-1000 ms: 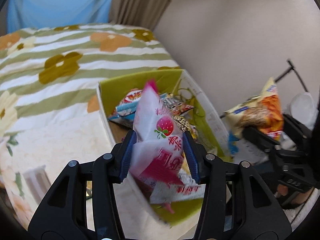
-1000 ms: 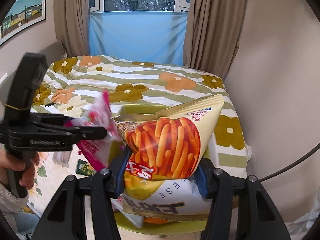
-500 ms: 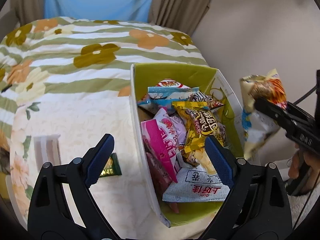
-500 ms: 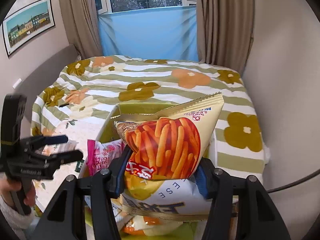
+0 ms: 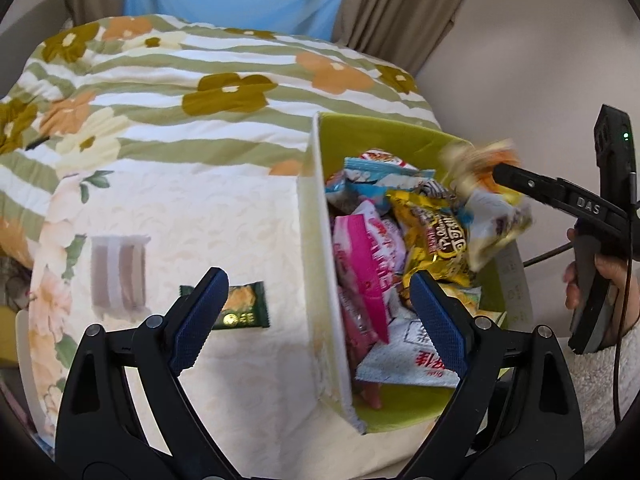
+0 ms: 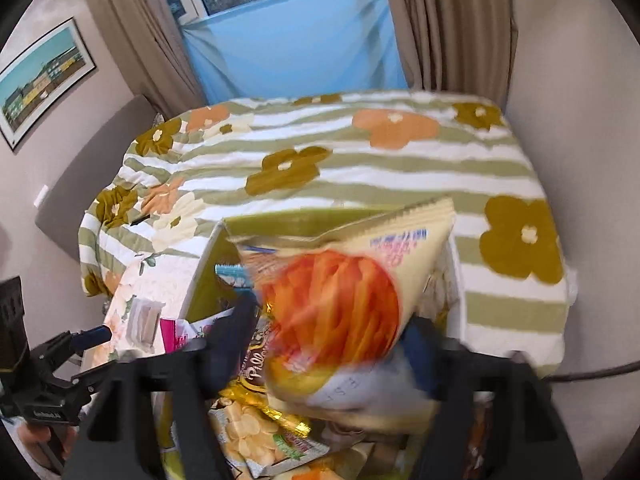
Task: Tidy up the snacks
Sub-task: 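Carry both bags over the yellow box and open both tools to drop them, then move both tools back toward the white box and green packet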
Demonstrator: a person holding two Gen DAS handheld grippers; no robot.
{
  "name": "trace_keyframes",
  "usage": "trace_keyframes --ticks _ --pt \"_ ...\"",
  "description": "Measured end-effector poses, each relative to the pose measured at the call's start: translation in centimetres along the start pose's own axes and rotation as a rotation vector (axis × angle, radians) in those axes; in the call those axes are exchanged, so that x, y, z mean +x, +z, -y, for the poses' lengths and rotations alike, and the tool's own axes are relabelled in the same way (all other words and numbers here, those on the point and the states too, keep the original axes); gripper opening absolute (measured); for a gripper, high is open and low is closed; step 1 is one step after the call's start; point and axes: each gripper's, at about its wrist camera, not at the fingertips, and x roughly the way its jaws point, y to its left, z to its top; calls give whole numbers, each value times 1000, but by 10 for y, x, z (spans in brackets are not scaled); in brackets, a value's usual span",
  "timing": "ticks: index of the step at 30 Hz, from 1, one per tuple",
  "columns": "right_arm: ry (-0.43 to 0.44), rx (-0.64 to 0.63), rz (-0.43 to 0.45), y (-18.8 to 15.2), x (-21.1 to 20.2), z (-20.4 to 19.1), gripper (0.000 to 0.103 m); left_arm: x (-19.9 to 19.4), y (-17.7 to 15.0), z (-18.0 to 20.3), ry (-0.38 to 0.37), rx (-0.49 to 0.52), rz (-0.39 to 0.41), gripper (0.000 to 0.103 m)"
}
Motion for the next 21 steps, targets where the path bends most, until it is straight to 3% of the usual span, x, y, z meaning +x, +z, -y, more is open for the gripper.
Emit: trace_keyframes --ticks 6,21 --pt "-15 36 21 -15 -5 3 102 -4 -5 -5 -7 -9 10 91" --pt "-49 -56 100 -38 -49 -25 102 -40 -10 14 -15 62 63 91"
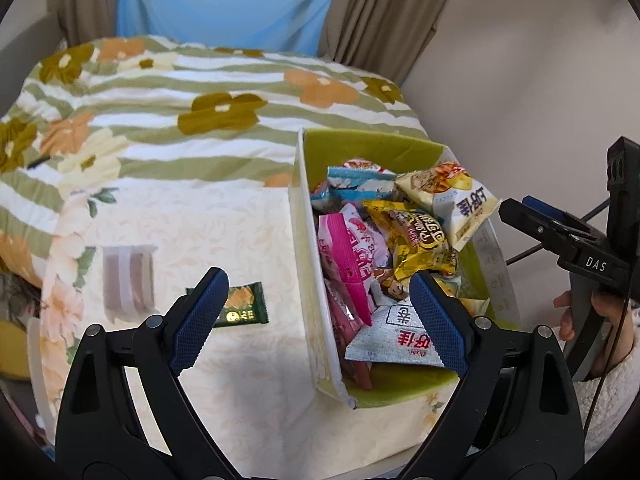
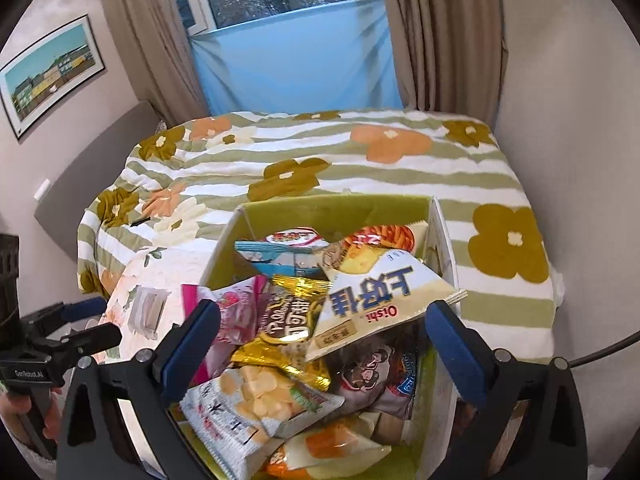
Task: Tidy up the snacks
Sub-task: 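Move both tools back toward the white box and green packet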
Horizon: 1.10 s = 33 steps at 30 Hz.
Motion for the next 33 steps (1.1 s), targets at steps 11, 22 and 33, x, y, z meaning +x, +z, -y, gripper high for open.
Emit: trace_keyframes --ticks 11,22,33 --pt "13 -63 55 -3 -33 -59 102 -69 -15 -49 111 0 80 91" --pt "43 -88 98 -9 -28 -172 102 -106 -15 -163 146 -68 48 91" --pt "-15 -56 -2 -43 48 -254 102 -74 -16 -248 104 -61 -68 91"
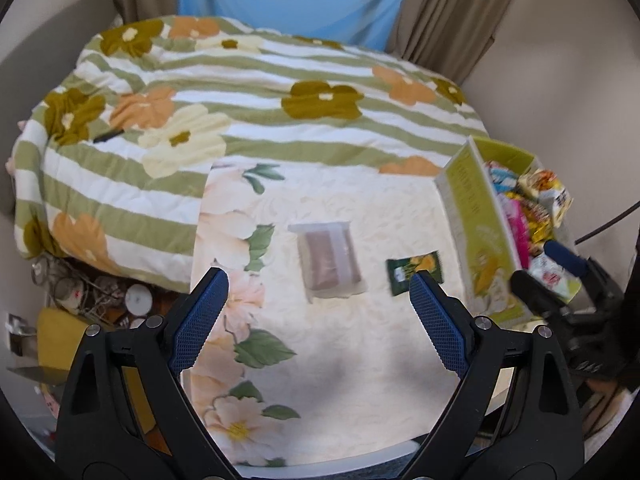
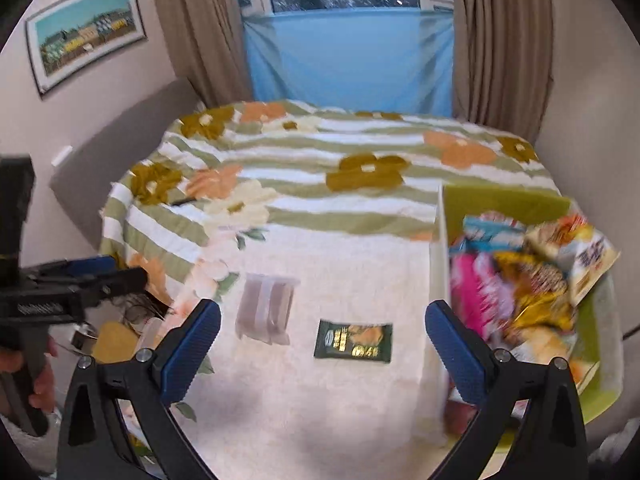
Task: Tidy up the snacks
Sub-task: 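Move both tools back toward the white box and green packet, then grasp the white translucent box with the left tool while the right tool grasps the green cracker packet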
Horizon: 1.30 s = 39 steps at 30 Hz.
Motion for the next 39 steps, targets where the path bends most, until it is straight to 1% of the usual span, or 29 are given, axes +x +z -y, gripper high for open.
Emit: trace_keyframes --ticks 2,4,6,9,12,17,21,24,27,31,33,35,39 --pt "-24 22 -25 -12 20 -7 102 19 -2 -12 -2 -2 -12 91" --pt "-47 40 -41 -25 38 -12 102 38 -5 -20 -18 -16 -40 91" --pt "-81 40 -38 -36 51 -18 102 57 -7 -24 -41 -22 -64 91" --pt "-121 41 -45 -48 68 -21 102 78 -9 -21 -48 -4 -88 91" --pt "-151 82 -43 -55 80 -12 102 101 -8 -13 -67 11 -121 91" --pt "-197 96 -42 -59 103 -2 101 137 -3 2 -60 31 -155 91" --pt "-220 66 -39 -64 123 1 101 164 2 9 -37 17 -175 91" --pt "-226 64 -48 -65 137 6 95 180 3 12 -23 8 -187 91" --pt "-236 57 -59 -67 147 11 91 195 4 15 -3 5 -207 91" --pt "-222 67 -90 -70 158 20 90 210 2 21 33 7 -223 91" --pt "-226 60 -107 -73 164 23 85 217 1 24 49 9 -227 91" --pt "-211 65 -111 -74 167 28 85 223 -1 25 60 9 -240 91" --pt "-197 56 -115 -74 168 30 85 228 -1 32 104 51 -225 91"
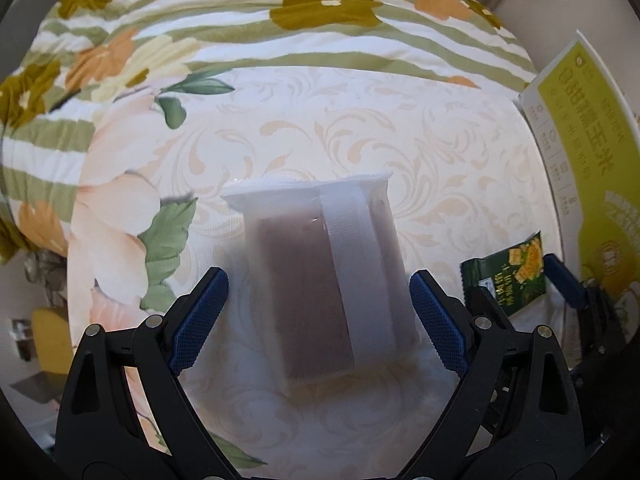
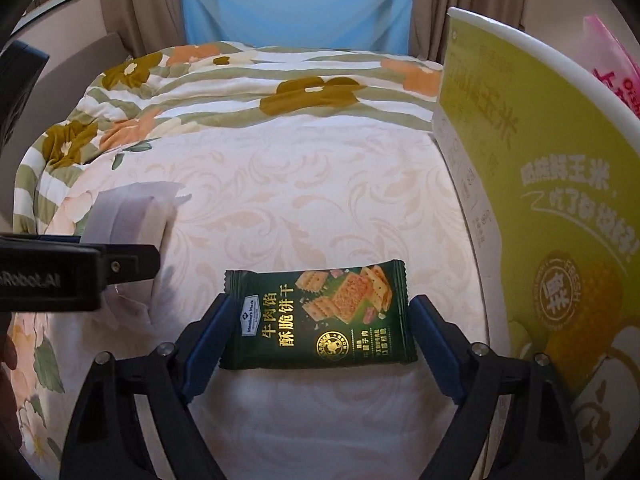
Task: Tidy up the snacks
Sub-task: 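Grasp the white translucent box with the left tool while the right tool grasps the green cracker packet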
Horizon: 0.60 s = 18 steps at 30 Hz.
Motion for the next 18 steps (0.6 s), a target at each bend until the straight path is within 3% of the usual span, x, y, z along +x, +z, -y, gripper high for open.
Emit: trace_keyframes --ticks 4,8,13,18 --pt "20 -26 13 0 3 -4 85 5 -3 14 69 86 12 91" --pt "36 -50 17 5 7 -9 85 0 -1 17 47 128 25 70" --pt "61 -83 27 10 11 -14 78 -4 -2 11 26 150 18 64" --pt "77 -92 27 14 13 -18 75 -10 -1 -7 -45 78 7 61"
